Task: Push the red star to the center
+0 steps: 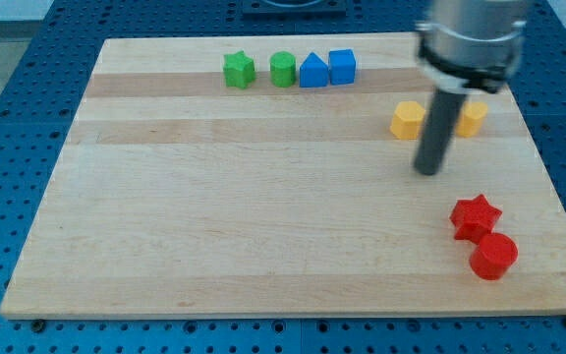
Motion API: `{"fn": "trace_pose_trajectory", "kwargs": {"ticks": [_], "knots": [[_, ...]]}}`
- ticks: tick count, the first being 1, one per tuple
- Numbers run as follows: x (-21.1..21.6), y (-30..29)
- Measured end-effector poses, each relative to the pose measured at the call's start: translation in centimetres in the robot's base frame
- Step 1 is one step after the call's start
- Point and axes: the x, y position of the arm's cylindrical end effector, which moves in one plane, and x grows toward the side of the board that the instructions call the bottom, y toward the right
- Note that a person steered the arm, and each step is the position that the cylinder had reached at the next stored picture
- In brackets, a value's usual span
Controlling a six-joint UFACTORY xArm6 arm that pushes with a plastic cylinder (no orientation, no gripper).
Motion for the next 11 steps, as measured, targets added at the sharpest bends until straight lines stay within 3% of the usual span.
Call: {"fn": "trace_pose_trajectory", "kwargs": {"ticks": [1,2,3,5,7,9,11], "knots": [[0.5,7.2],[7.7,8.6],[12.0,7.3],[8.1,4.0],[7.0,-1.6],[8.9,-5.7],[6.0,-11.1]]}}
